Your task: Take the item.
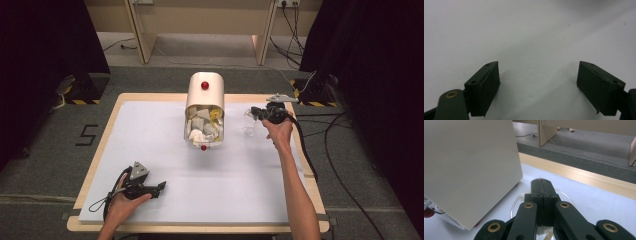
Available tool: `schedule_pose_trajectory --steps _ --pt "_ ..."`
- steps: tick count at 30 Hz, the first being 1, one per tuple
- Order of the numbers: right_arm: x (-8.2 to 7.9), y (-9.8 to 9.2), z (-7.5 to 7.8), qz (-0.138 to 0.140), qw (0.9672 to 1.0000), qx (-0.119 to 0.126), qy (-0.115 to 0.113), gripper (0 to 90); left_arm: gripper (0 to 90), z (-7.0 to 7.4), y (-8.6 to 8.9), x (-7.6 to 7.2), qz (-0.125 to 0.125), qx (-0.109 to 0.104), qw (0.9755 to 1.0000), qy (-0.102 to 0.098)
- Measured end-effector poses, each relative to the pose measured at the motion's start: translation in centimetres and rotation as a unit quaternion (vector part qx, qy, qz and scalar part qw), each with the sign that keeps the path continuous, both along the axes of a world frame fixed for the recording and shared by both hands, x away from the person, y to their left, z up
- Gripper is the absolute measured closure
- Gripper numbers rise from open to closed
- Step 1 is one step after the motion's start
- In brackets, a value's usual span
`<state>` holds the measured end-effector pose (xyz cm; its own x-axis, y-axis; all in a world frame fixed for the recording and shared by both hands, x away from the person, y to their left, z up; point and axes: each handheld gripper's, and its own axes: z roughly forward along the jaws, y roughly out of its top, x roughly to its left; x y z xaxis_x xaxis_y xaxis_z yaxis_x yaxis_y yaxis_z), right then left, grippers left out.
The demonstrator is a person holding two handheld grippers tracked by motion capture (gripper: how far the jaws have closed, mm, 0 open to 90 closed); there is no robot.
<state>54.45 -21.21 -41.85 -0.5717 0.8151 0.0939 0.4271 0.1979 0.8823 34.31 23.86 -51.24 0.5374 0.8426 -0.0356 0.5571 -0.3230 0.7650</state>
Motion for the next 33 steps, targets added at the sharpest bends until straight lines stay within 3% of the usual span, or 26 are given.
schedule_pose_trajectory --steps 13,21,33 --pt "-0.03 -0.19 -0.09 0.002 1.0 0.0 0.003 89.8 18.0 0.0 0.0 0.0 0.0 0.0 1.0 0.0" --pt "-0.03 -0.17 0.15 -0.004 0.9999 0.012 0.002 72.3 18.0 0.0 0.0 0.0 0.0 0.0 1.0 0.0" --pt "-0.38 0.24 0.61 -0.009 0.9999 -0.003 0.004 51.6 18.1 0.01 0.02 0.0 0.0 0.0 1.0 0.0"
